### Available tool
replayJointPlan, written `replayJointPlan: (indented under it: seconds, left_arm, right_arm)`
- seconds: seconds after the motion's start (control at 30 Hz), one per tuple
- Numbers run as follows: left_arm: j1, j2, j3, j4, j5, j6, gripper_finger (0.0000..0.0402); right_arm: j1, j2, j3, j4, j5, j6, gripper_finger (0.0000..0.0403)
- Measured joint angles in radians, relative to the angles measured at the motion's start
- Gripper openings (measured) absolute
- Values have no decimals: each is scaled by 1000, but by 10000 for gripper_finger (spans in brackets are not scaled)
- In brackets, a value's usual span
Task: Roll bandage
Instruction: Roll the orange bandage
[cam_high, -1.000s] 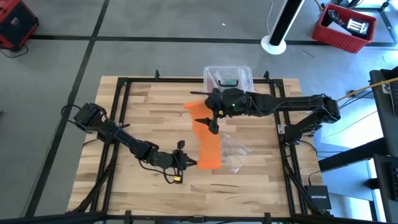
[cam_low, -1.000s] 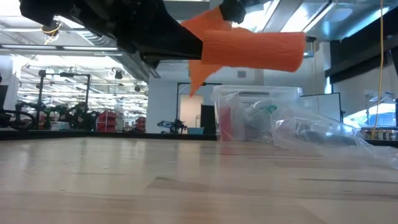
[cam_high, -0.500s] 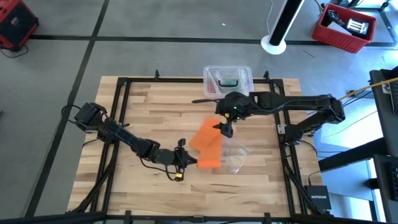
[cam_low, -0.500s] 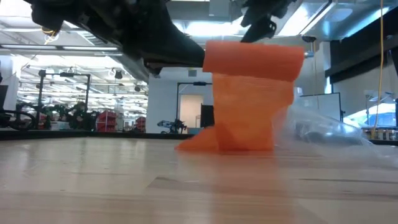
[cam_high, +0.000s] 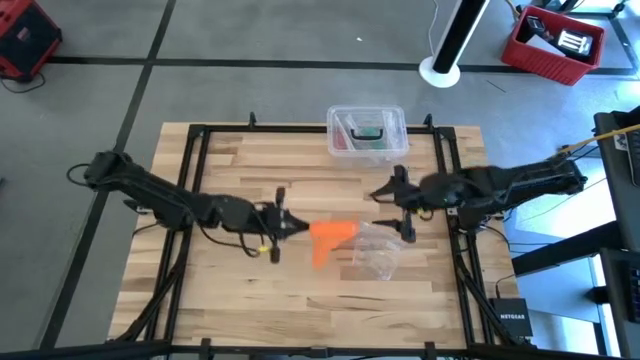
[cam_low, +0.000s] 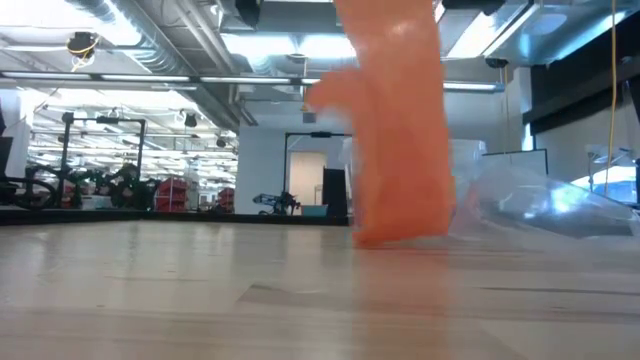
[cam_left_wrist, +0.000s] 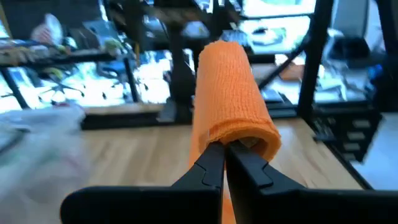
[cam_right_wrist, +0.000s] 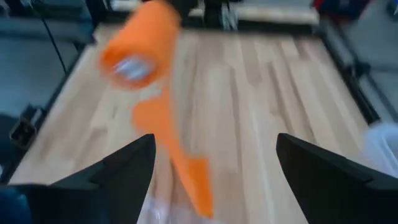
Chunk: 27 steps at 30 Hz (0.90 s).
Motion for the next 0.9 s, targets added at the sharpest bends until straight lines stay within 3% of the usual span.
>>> replayJointPlan:
  seconds: [0.13,0.23,0.4,0.53,0.67,0.83,0.9]
  left_arm:
    - [45,-71,0,-6,0,-5,0]
    - [57,-93,0,-5,16,-6,0]
    - [54,-97,0,-3,43,-6,0]
    - [51,-95,0,13,42,-16,0]
    - [39,-97,0,37,42,-16,0]
    - [33,-97,0,63,109,-33,0]
    - [33,-98,0,62,166,-47,0]
  right_arm:
    - [36,-13,-188,309,27,-2,337]
    - [33,22,-250,484,26,-4,337]
    - [11,100,-258,560,-32,-50,333]
    - [12,190,-256,630,-52,-107,305]
    - [14,265,-257,710,-57,-159,232]
    - [14,306,-257,729,9,-226,59]
    - [14,309,-257,727,51,-271,17]
